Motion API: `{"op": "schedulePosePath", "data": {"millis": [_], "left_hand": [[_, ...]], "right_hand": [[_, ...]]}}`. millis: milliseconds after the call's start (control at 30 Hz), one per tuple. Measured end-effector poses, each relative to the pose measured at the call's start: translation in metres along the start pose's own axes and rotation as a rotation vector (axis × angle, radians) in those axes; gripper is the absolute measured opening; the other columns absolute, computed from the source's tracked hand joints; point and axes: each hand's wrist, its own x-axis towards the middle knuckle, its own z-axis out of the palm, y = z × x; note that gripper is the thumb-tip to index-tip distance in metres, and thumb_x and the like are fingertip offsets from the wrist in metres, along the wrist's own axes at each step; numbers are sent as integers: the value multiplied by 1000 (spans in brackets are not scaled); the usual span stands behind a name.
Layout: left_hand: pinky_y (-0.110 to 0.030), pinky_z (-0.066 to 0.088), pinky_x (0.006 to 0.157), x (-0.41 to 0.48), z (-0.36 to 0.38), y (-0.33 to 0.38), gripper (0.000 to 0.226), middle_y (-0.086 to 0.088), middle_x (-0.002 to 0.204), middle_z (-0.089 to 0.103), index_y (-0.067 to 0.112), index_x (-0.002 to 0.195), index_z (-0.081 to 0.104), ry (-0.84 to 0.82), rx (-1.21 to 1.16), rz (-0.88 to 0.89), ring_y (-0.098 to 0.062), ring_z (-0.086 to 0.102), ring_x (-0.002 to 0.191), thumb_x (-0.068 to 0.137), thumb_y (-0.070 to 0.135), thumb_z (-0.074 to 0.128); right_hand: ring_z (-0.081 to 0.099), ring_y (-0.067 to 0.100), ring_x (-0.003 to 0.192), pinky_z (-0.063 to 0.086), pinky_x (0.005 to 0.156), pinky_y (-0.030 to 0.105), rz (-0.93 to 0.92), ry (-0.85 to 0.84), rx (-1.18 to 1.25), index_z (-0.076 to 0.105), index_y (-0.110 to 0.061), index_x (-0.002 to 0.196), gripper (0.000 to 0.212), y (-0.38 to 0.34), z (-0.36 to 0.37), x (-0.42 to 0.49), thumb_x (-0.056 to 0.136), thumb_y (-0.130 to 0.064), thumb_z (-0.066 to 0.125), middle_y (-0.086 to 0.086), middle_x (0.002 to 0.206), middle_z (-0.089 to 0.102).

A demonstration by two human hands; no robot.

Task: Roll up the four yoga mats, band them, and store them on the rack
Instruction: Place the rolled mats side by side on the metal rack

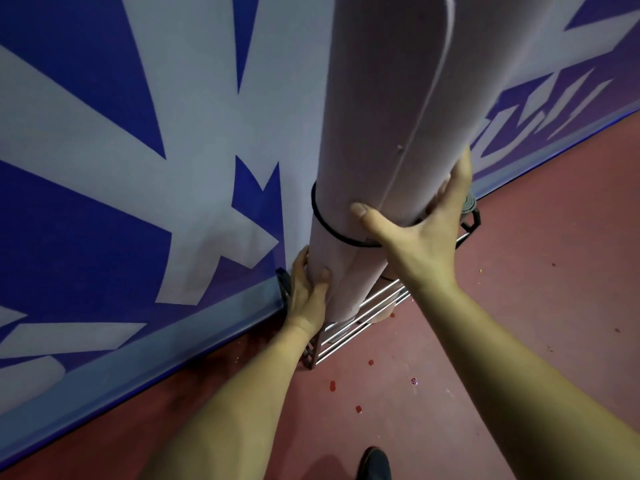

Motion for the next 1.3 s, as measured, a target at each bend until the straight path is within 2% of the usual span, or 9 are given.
{"op": "schedulePosePath", "data": {"millis": [67, 133, 367, 567, 733, 900, 1033, 1200, 1300], "left_hand": [[-48, 44, 108, 3, -1, 4, 101, 1, 155, 34, 54, 150, 22, -25, 60, 37, -23, 43, 137, 62, 99, 47], [-54, 41, 112, 3, 0, 10, 107, -1, 157, 32, 42, 156, 19, -71, 79, 51, -23, 40, 140, 67, 93, 50], [-56, 41, 112, 5, 9, 12, 100, 0, 157, 29, 39, 158, 19, -33, 100, 86, -22, 38, 141, 70, 75, 51], [-55, 49, 104, 11, 1, 11, 112, -5, 153, 40, 42, 154, 24, 13, -5, 114, -25, 48, 135, 60, 91, 61], [-55, 50, 103, 26, -5, 8, 113, -7, 150, 42, 32, 152, 29, -27, 11, 131, -26, 50, 133, 62, 90, 63], [-49, 53, 100, 31, -1, -1, 106, -5, 149, 41, 38, 147, 31, -19, 27, 102, -24, 51, 131, 61, 91, 63], [-30, 53, 90, 33, 1, -10, 68, 1, 148, 37, 68, 129, 25, 2, 73, 82, -18, 50, 129, 70, 77, 57], [-43, 53, 99, 42, 3, -20, 84, -7, 150, 36, 59, 131, 28, -23, 30, 97, -24, 48, 132, 60, 86, 63], [-29, 53, 92, 44, 4, -32, 78, -6, 150, 36, 58, 130, 28, -37, 22, 73, -24, 47, 132, 63, 72, 66]], "right_hand": [[46, 20, 142, 46, 111, 51, 43, 27, 8, 13, -34, 159, 130, 6, -6, -7, 62, -50, 97, -1, 158, 39], [45, 18, 142, 45, 111, 51, 63, 28, -2, 11, -34, 159, 131, 8, -10, -8, 61, -53, 96, -4, 158, 39], [44, 19, 142, 45, 111, 50, 64, 0, -23, 9, -31, 160, 133, 9, -8, -5, 62, -56, 95, -3, 158, 38], [43, 22, 143, 44, 113, 49, 10, -40, -15, 11, -24, 160, 132, 7, 0, -1, 63, -45, 97, 6, 159, 35], [42, 19, 143, 42, 115, 48, 40, -2, -9, 8, -18, 160, 132, 16, 0, 0, 65, -45, 95, 7, 159, 35], [41, 23, 144, 41, 114, 51, 35, -30, -42, 8, -17, 159, 133, 25, -1, 3, 64, -47, 95, 8, 158, 35], [36, 22, 147, 38, 117, 51, 57, -78, -117, 9, -20, 160, 136, 31, 1, 4, 61, -58, 93, 4, 158, 34], [39, 22, 144, 38, 116, 48, 98, -43, -130, 22, -12, 157, 132, 45, -3, 0, 57, -59, 93, 7, 153, 41], [43, 21, 141, 41, 114, 48, 107, -63, -152, 24, -15, 156, 130, 53, -5, -3, 56, -61, 93, 5, 149, 44]]}}
